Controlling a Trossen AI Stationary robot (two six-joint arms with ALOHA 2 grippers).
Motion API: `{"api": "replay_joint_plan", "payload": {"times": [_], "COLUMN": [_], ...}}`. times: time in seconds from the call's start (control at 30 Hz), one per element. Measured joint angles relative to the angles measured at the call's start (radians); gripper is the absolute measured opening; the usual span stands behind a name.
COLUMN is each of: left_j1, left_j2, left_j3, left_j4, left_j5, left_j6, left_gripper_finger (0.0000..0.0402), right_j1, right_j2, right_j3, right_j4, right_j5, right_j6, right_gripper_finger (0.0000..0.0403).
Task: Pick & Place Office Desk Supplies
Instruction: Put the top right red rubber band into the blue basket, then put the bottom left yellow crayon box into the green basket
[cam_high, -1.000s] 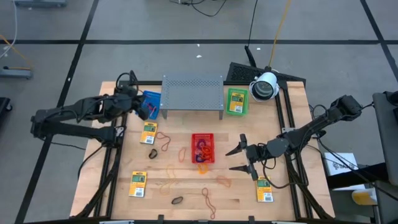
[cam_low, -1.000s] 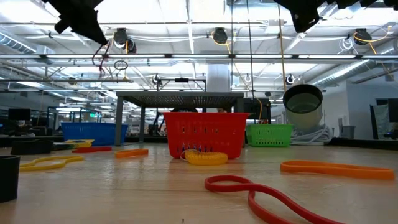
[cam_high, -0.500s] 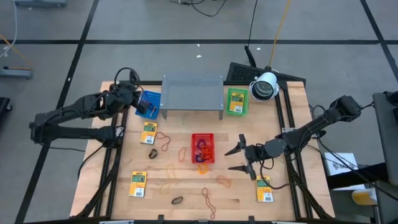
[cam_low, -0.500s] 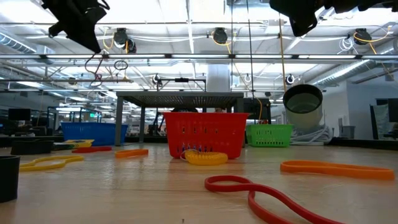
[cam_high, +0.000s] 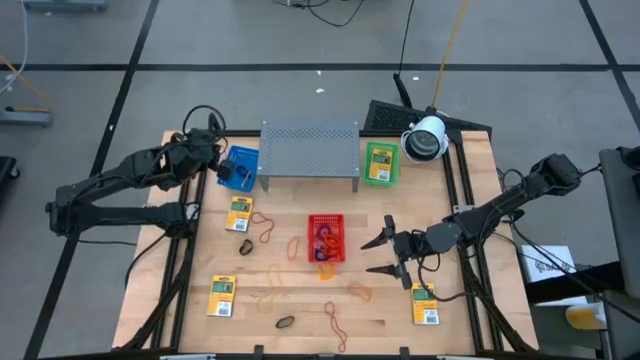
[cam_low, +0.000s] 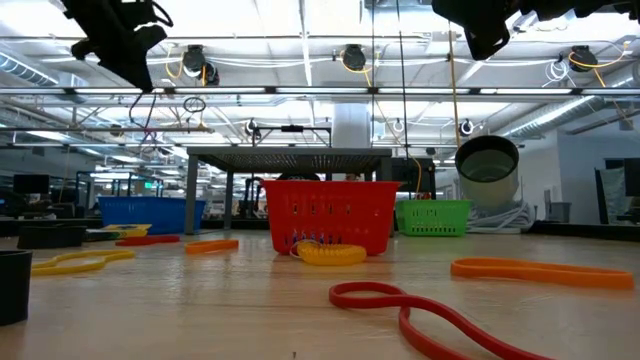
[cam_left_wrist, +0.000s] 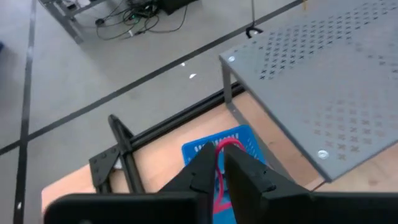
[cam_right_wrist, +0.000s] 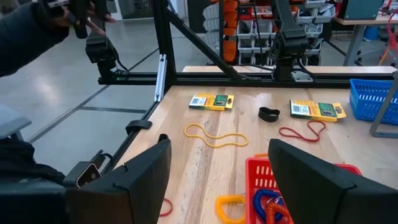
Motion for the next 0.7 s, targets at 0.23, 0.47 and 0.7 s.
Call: {"api": "replay_joint_plan", "payload": {"times": [0.23, 0.47, 0.7], "left_j1": [0.011, 0.011, 0.008], "left_j2": [0.006, 0.007, 0.007], "left_j3": [0.000, 0.000, 0.000], "left_j4": [-0.040, -0.030, -0.030], "left_j5": [-0.005, 0.042, 0.142], "left_j6": [-0.061, -0.074, -0.133], "left_gripper_finger": [0.0132, 0.0195, 0.0209], "right_j1": [0.000, 0.000, 0.000], "right_j2": [0.000, 0.000, 0.000], "right_j3": [0.000, 0.000, 0.000], "right_j4": [0.000, 0.000, -0.004], "right_j5": [0.000, 0.000, -0.002], "right_j6": [0.000, 0.000, 0.000], "right_gripper_finger": [0.0258, 0.0258, 0.0258]}}
